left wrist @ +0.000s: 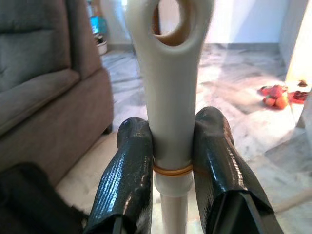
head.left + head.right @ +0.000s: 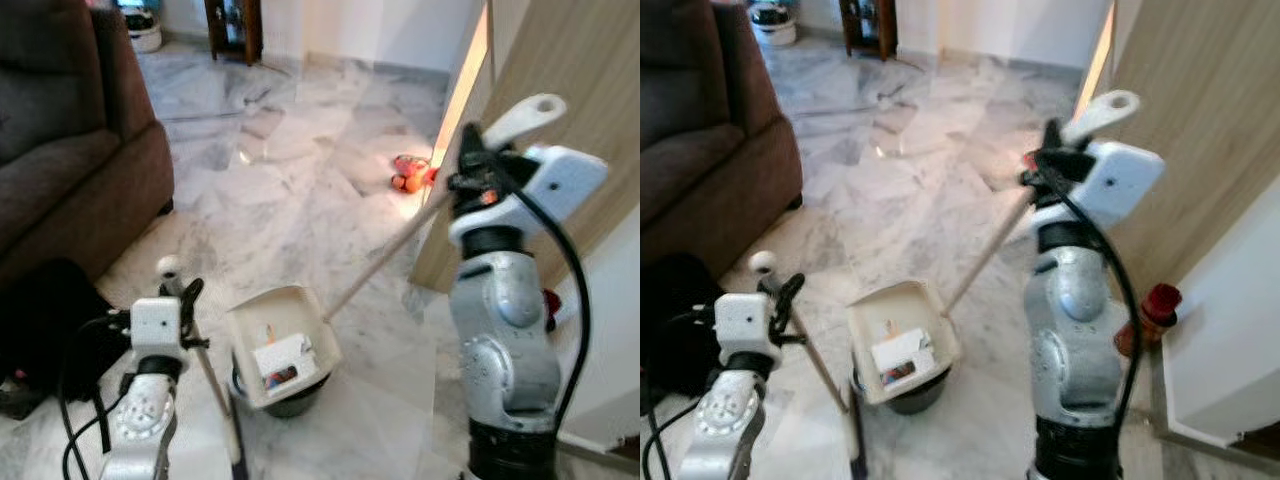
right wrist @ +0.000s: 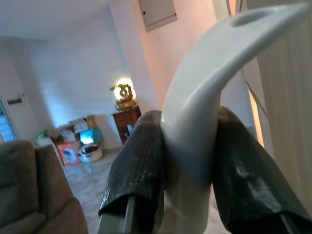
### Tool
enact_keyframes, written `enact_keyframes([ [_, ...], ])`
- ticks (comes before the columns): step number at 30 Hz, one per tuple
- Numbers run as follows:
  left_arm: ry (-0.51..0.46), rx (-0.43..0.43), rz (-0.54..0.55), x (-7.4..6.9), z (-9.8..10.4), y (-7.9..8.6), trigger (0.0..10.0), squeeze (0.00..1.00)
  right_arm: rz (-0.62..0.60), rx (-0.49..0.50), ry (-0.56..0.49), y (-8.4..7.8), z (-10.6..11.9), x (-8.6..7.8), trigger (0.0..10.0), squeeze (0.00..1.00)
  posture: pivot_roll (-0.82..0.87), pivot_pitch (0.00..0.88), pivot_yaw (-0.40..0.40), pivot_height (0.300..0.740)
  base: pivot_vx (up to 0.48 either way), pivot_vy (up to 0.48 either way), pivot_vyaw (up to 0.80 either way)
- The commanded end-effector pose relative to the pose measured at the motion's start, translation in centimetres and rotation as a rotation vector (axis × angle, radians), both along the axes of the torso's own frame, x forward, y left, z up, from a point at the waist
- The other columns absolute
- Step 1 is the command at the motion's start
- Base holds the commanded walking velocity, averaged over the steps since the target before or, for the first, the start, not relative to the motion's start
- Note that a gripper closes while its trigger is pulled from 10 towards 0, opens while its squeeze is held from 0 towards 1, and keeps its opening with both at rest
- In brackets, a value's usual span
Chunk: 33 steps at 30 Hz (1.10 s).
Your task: Sweep floor
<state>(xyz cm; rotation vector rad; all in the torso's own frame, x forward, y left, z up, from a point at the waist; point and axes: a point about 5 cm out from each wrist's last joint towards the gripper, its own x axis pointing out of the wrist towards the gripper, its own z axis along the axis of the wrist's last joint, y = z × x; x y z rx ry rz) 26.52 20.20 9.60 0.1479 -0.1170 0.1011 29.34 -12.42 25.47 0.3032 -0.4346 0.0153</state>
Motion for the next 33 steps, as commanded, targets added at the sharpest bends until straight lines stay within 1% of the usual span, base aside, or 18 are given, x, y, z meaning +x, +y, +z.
enact_keyframes([
  [1,-0.036,0.014,-0.011,0.1,0.7,-0.3,10.0,0.0,-0.011,0.019,-0.056,-0.4,1.1,-0.5,10.0,0.0,0.11,0.065,-0.019,0.74,0.304,0.0,0.0],
  [12,-0.037,0.015,-0.01,0.1,0.7,-0.3,10.0,0.0,0.001,0.018,-0.05,-0.2,1.0,-0.4,10.0,0.0,0.11,0.067,-0.02,0.74,0.306,0.0,0.0],
  [16,-0.05,0.01,-0.016,0.1,0.8,-0.4,10.0,0.0,0.007,0.019,-0.049,-0.1,1.0,-0.4,10.0,0.0,0.11,0.068,-0.02,0.74,0.0,0.0,0.0],
  [27,-0.05,0.01,-0.02,0.0,0.9,-0.5,10.0,0.0,0.019,0.01,-0.066,0.4,1.2,-0.7,10.0,0.0,0.11,0.071,-0.021,0.74,0.0,0.0,0.0],
  [31,-0.05,0.01,-0.021,0.1,0.9,-0.5,10.0,0.0,0.025,-0.004,-0.1,0.8,1.6,-0.9,10.0,0.0,0.11,0.074,-0.019,0.74,0.0,0.0,0.0],
  [32,-0.051,0.011,-0.023,0.0,0.9,-0.5,10.0,0.0,0.031,-0.021,-0.141,1.3,2.1,-1.4,10.0,0.0,0.11,0.075,-0.019,0.74,0.0,0.0,0.0],
  [33,-0.051,0.011,-0.023,0.0,0.9,-0.5,10.0,0.0,0.031,-0.021,-0.141,1.3,2.1,-1.4,10.0,0.0,0.11,0.075,-0.019,0.74,0.0,0.0,0.0],
])
